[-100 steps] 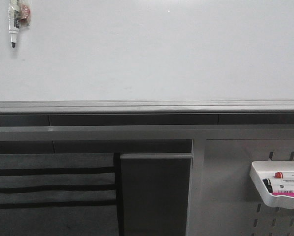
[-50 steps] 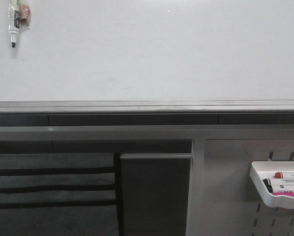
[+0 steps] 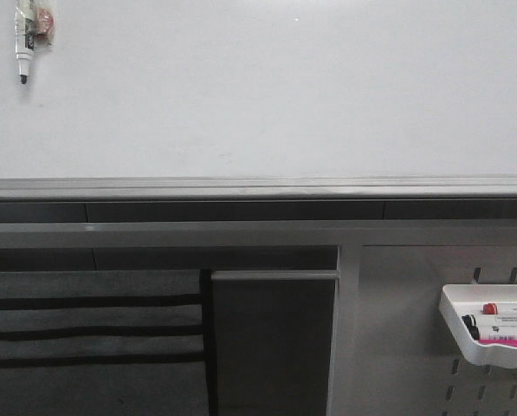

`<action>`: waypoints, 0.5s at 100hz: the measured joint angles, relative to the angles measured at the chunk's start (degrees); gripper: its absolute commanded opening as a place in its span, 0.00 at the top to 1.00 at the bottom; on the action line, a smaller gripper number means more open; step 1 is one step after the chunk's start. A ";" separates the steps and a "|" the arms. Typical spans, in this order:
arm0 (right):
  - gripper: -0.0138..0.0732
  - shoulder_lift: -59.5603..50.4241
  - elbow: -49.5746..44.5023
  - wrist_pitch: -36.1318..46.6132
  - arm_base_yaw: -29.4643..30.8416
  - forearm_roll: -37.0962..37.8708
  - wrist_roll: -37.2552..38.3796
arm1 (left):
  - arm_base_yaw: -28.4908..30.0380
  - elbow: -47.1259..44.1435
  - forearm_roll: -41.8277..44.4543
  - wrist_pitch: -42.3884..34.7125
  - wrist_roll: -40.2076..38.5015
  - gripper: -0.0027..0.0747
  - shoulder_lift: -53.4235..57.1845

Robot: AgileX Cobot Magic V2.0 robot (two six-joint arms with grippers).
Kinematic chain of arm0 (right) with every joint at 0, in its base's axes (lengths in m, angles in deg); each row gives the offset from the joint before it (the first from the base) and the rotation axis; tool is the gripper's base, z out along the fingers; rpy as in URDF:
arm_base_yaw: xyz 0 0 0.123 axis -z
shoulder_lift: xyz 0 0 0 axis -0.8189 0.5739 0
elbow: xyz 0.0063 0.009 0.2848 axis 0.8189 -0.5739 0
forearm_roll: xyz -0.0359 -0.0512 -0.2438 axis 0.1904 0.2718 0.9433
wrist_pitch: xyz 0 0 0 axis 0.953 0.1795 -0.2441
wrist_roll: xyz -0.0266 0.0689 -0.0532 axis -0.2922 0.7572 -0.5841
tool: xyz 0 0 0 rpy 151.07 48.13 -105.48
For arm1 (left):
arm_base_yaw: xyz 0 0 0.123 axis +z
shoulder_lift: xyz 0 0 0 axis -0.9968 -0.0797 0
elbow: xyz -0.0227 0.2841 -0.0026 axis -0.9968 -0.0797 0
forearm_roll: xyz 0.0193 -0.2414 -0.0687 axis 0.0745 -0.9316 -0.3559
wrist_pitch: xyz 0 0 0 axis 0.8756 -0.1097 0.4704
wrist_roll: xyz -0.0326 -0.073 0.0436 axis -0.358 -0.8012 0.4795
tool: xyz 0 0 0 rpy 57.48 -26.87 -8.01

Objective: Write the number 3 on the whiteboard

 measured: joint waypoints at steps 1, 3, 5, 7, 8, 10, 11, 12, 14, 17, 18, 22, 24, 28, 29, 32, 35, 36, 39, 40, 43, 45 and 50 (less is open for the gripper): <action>0.92 0.00 0.00 0.00 0.00 0.00 0.00 | 0.00 0.00 0.00 0.00 0.00 0.99 0.00; 0.92 0.00 0.00 0.00 0.00 0.00 0.00 | 0.00 0.00 0.00 0.00 0.00 0.99 0.00; 0.92 0.00 0.00 0.00 0.00 0.00 0.00 | 0.00 0.00 0.00 0.00 0.00 0.99 0.00; 0.92 0.00 0.00 0.00 0.00 0.00 0.00 | 0.00 0.00 0.00 0.00 0.00 0.99 0.00; 0.92 0.00 0.00 0.03 0.00 0.00 0.00 | 0.00 0.00 0.00 0.00 0.00 0.99 0.00; 0.92 0.00 0.00 0.13 0.00 0.00 0.00 | 0.00 0.00 0.00 0.00 0.00 0.99 0.00; 0.92 0.00 0.00 0.13 0.00 0.00 0.00 | 0.00 0.00 0.00 0.00 0.00 0.99 0.00; 0.92 0.00 0.00 0.26 0.00 0.00 0.00 | 0.00 0.00 0.00 0.00 0.00 0.99 0.00; 0.92 0.00 0.00 0.47 0.00 0.00 0.00 | 0.00 0.00 0.00 0.00 0.00 0.99 0.00; 0.92 0.00 0.00 0.83 0.00 0.00 0.00 | 0.00 0.00 0.00 0.00 0.00 0.99 0.00; 0.92 0.00 0.00 0.95 0.00 0.00 0.00 | 0.00 0.00 0.00 0.00 0.00 0.99 0.00; 0.92 0.00 0.00 1.70 0.00 0.00 0.00 | 0.00 0.00 0.00 0.00 0.00 0.99 0.00; 0.92 0.00 0.00 2.12 0.00 0.00 0.00 | 0.00 0.00 0.00 0.00 0.00 0.99 0.00; 0.92 0.00 0.00 2.84 0.00 0.00 0.04 | 0.00 0.00 0.00 -0.21 0.00 0.99 0.00; 0.92 0.00 0.00 2.84 0.00 0.00 0.16 | 0.00 0.00 0.00 -0.37 0.00 0.99 0.00; 0.92 0.00 0.00 2.84 0.00 0.00 0.33 | 0.00 0.00 0.00 -0.79 0.00 0.99 0.00; 0.92 0.00 0.10 2.84 0.00 0.00 0.35 | 0.00 0.13 -0.12 -1.05 0.00 0.99 0.00; 0.92 0.00 0.11 2.84 0.00 0.00 0.46 | 0.00 0.13 -0.30 -1.17 0.00 0.99 0.00; 0.92 0.00 0.51 2.38 0.00 0.00 0.44 | 0.00 0.28 -0.68 -1.31 0.00 0.99 0.00; 0.92 0.00 0.64 2.09 0.00 0.00 0.44 | 0.00 0.40 -0.83 -1.31 0.00 0.99 0.00; 0.92 0.00 1.65 1.29 0.00 0.00 0.58 | 0.00 0.84 -1.13 -1.31 0.00 0.99 0.00; 0.92 0.00 2.17 0.67 0.00 0.00 0.56 | 0.00 1.35 -1.35 -1.17 0.00 0.99 0.00; 0.92 0.00 4.93 -0.78 0.00 0.00 0.78 | 0.00 3.25 -1.71 -0.31 0.00 0.99 0.00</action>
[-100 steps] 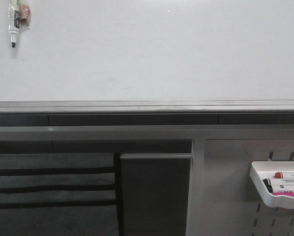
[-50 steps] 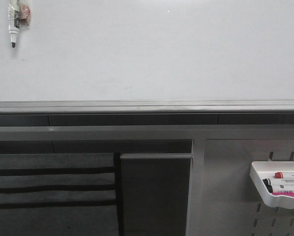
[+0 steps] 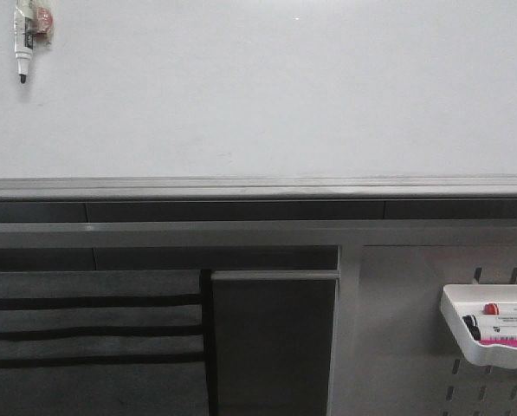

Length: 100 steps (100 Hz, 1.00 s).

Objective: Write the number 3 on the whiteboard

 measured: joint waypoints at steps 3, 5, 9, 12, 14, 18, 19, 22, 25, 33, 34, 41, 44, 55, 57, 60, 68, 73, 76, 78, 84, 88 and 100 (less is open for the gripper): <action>0.92 0.35 1.64 -0.83 0.00 0.00 0.08 | 0.00 1.45 -0.13 0.81 0.00 0.99 0.00; 0.92 0.78 2.98 -1.40 0.00 0.00 0.02 | 0.00 2.71 -0.22 1.35 0.00 0.99 0.00; 0.92 1.78 5.34 -2.75 0.00 0.00 0.02 | 0.00 5.48 -0.24 2.68 0.00 0.99 0.00; 0.92 3.13 7.72 -3.69 0.00 0.00 0.02 | 0.00 7.46 -0.34 4.15 0.00 0.99 -0.15; 0.92 3.75 9.20 -4.44 0.00 0.00 0.02 | 0.00 8.95 -0.34 4.75 0.00 0.99 -0.43; 0.92 5.91 11.67 -6.18 0.00 0.00 0.02 | 0.00 11.96 -0.37 6.76 0.00 0.99 -1.46; 0.92 6.72 12.63 -6.47 0.00 0.00 0.02 | 0.00 12.46 -0.37 7.40 0.00 0.99 -1.69; 0.92 8.40 14.62 -7.94 0.00 0.00 0.02 | 0.00 14.41 -0.37 8.80 0.00 0.99 -2.78; 0.92 10.22 16.57 -9.61 0.00 0.00 -0.36 | 0.00 16.76 -0.37 10.23 0.00 0.99 -4.38; 0.92 16.06 22.20 -13.35 0.00 0.00 -2.34 | 0.00 21.57 -0.37 14.90 0.00 0.99 -8.49; 0.92 16.57 22.63 -14.17 -0.13 -0.10 -2.51 | 0.00 22.39 -0.37 15.30 0.00 0.99 -8.88; 0.92 21.60 26.89 -18.35 -1.12 -0.10 -4.83 | 0.00 26.09 -0.37 19.20 0.00 0.99 -12.90; 0.92 23.58 28.45 -20.10 -1.68 -0.21 -5.62 | 0.00 27.36 -0.37 20.61 0.00 0.99 -14.84; 0.92 31.05 33.14 -27.07 -4.77 -0.55 -7.97 | 0.00 30.24 -0.37 23.86 0.00 0.99 -19.95; 0.92 32.26 33.66 -28.09 -5.41 -0.63 -8.25 | 0.00 30.29 -0.37 24.02 0.00 0.99 -20.80; 0.92 33.76 34.17 -29.42 -6.22 -0.63 -8.49 | 0.00 30.42 -0.37 24.16 0.00 0.99 -22.14; 0.92 37.56 34.61 -30.67 -8.23 -0.96 -8.84 | 0.00 30.42 -0.37 24.51 0.00 0.99 -24.68; 0.92 39.32 34.61 -30.91 -9.50 -1.48 -8.96 | 0.00 30.42 -0.37 24.50 0.00 0.99 -26.11; 0.92 40.24 34.61 -31.01 -10.03 -1.73 -8.96 | 0.00 30.42 -0.37 24.50 0.00 0.99 -26.87; 0.92 40.88 34.61 -31.01 -10.41 -1.91 -8.96 | 0.00 30.42 -0.37 24.50 0.00 0.99 -27.44; 0.92 42.46 34.61 -31.01 -11.29 -2.69 -8.96 | 0.00 30.42 -0.37 24.50 0.00 0.99 -29.02; 0.92 43.20 34.61 -31.01 -11.88 -3.12 -8.96 | 0.00 30.42 -0.37 24.50 0.00 0.99 -30.00; 0.92 45.06 34.61 -30.61 -12.79 -3.68 -9.06 | 0.00 30.42 -0.37 24.50 0.00 0.99 -32.49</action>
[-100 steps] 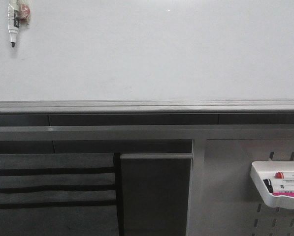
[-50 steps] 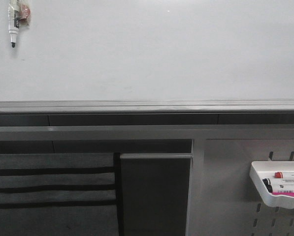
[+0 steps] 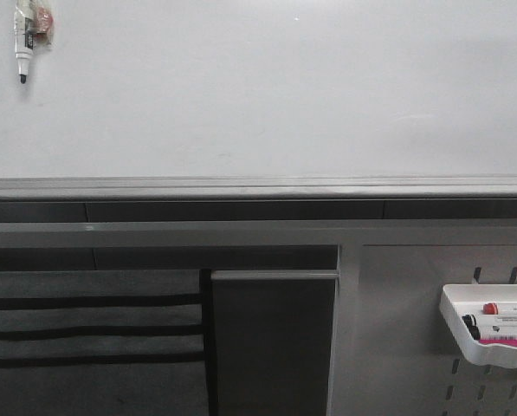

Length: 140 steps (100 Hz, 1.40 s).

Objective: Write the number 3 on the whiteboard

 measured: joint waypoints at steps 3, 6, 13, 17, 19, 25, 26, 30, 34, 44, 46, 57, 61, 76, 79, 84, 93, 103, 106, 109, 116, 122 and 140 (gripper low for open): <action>0.92 0.38 0.00 0.14 0.01 -0.11 0.00 | 0.00 0.00 0.00 0.00 0.00 0.99 -0.53; 0.92 0.62 0.00 0.37 0.01 -0.26 0.00 | 0.00 0.00 0.00 0.00 0.00 0.99 -1.03; 0.87 1.01 0.00 0.88 0.01 -0.68 0.00 | 0.00 0.00 0.00 0.00 0.00 0.95 -2.22; 0.81 1.23 0.10 1.31 0.01 -0.96 0.00 | 0.00 0.00 0.00 -0.24 0.00 0.89 -2.89; 0.77 1.26 0.09 1.44 0.01 -1.08 0.00 | 0.00 0.00 0.00 -0.49 0.00 0.85 -3.21; 0.66 1.35 0.09 1.81 0.01 -1.28 0.00 | -0.14 0.00 0.00 -1.57 0.43 0.73 -4.05; 0.63 1.35 0.09 1.81 0.01 -1.28 0.00 | -0.27 0.00 0.00 -1.75 0.44 0.69 -4.25; 0.55 1.35 0.09 2.06 0.01 -1.41 0.00 | -0.70 0.00 0.00 -2.94 0.69 0.61 -4.95; 0.50 1.35 0.22 2.32 0.01 -1.55 -0.11 | -1.11 0.00 0.00 -4.35 0.85 0.52 -5.58; 0.43 1.35 0.22 3.57 0.01 -3.06 -0.11 | -3.14 0.42 0.00 -7.39 0.99 0.42 -8.06; 0.43 1.35 0.22 4.03 0.01 -3.34 -0.11 | -3.51 0.48 0.00 -7.86 0.99 0.42 -8.74; 0.43 1.35 0.22 5.99 0.01 -4.48 -0.11 | -7.02 3.12 0.00 -8.88 1.04 0.42 -13.16; 0.43 1.35 0.22 6.57 0.01 -4.60 -0.11 | -8.29 4.47 0.00 -9.17 1.04 0.42 -15.37; 0.43 1.35 0.22 7.54 -0.23 -4.72 -0.19 | -10.27 9.76 0.55 -9.65 1.04 0.42 -24.34; 0.43 1.35 0.22 7.54 -0.23 -4.74 -0.19 | -10.27 10.94 0.55 -9.75 1.04 0.42 -26.50; 0.43 1.35 0.22 7.65 -0.23 -4.84 -0.23 | -10.27 12.58 0.64 -9.73 1.04 0.42 -29.41; 0.43 1.35 0.22 7.76 -0.23 -4.84 -0.33 | -10.27 15.34 0.68 -9.87 1.04 0.42 -34.36; 0.43 1.35 0.22 7.76 -0.23 -4.84 -0.33 | -10.27 18.00 0.68 -9.87 1.04 0.42 -38.82; 0.43 1.35 0.22 7.76 -0.23 -4.84 -0.33 | -10.27 18.69 0.68 -9.87 1.04 0.42 -39.94; 0.43 1.35 0.22 7.76 -0.23 -4.84 -0.33 | -10.16 19.28 0.68 -9.90 1.04 0.42 -41.24; 0.43 1.35 0.22 7.76 -0.23 -4.84 -0.33 | -9.28 20.55 0.68 -10.01 1.04 0.42 -43.52; 0.43 1.35 0.22 7.76 -0.23 -4.84 -0.33 | -8.33 21.40 0.33 -10.01 1.04 0.42 -44.98; 0.43 1.35 0.22 7.76 -0.23 -4.84 -0.33 | -7.11 23.30 -0.13 -10.37 1.04 0.42 -48.17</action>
